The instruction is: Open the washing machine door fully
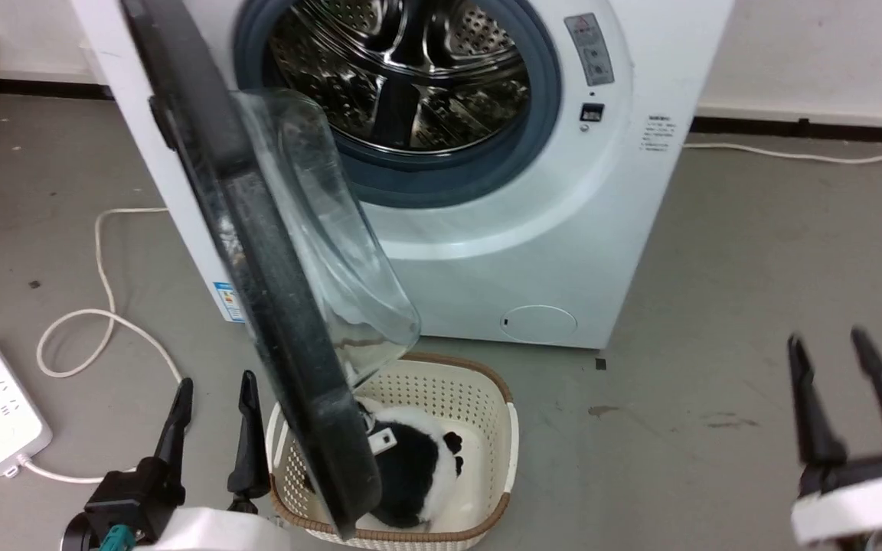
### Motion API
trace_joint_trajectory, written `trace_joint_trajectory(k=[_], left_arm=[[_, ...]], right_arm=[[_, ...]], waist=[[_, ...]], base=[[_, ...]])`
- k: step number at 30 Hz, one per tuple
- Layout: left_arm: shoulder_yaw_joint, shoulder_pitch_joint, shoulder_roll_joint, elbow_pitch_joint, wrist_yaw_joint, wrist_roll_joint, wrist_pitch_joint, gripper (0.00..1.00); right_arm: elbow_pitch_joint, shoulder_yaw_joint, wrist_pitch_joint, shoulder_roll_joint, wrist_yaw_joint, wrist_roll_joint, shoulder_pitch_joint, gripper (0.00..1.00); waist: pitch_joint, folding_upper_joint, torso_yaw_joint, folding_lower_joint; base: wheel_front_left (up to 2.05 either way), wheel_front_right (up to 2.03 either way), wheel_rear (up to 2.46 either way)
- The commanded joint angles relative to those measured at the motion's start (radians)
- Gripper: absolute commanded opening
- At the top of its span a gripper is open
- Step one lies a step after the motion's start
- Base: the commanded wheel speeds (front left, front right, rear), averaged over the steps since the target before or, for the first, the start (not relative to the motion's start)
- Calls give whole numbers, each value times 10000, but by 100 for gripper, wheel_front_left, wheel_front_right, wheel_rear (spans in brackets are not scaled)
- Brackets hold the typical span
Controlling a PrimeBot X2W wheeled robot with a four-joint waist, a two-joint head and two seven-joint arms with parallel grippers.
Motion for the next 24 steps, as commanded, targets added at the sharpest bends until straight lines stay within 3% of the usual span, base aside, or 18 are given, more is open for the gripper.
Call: trace_joint_trajectory(k=[1,7,17,18,19,24], left_arm=[[-27,197,16,1,-100,42,-55,100],[-47,332,16,84,-175,134,-55,100],[-126,345,16,250,-178,165,-55,100],[-133,338,16,268,-190,168,-55,41],[-137,329,16,284,-203,167,-55,0],[-93,258,16,168,-204,172,-55,0]], right_arm=[[-183,-252,-90,549,10,-590,519,100],[-594,-709,-109,1741,10,-1636,1432,100],[-654,-611,-111,2161,10,-2006,1723,100],[-663,-618,-111,2178,10,-1997,1727,100],[-666,-628,-111,2192,10,-1990,1729,100],[-684,-624,-111,2230,10,-1971,1707,100]], waist=[[33,0,-71,-1],[-3,0,-97,-1],[-76,0,12,-1],[-84,0,29,-1],[-93,0,43,-1],[-121,0,98,-1]], base=[[0,0,0],[0,0,0],[0,0,0],[0,0,0],[0,0,0],[0,0,0]])
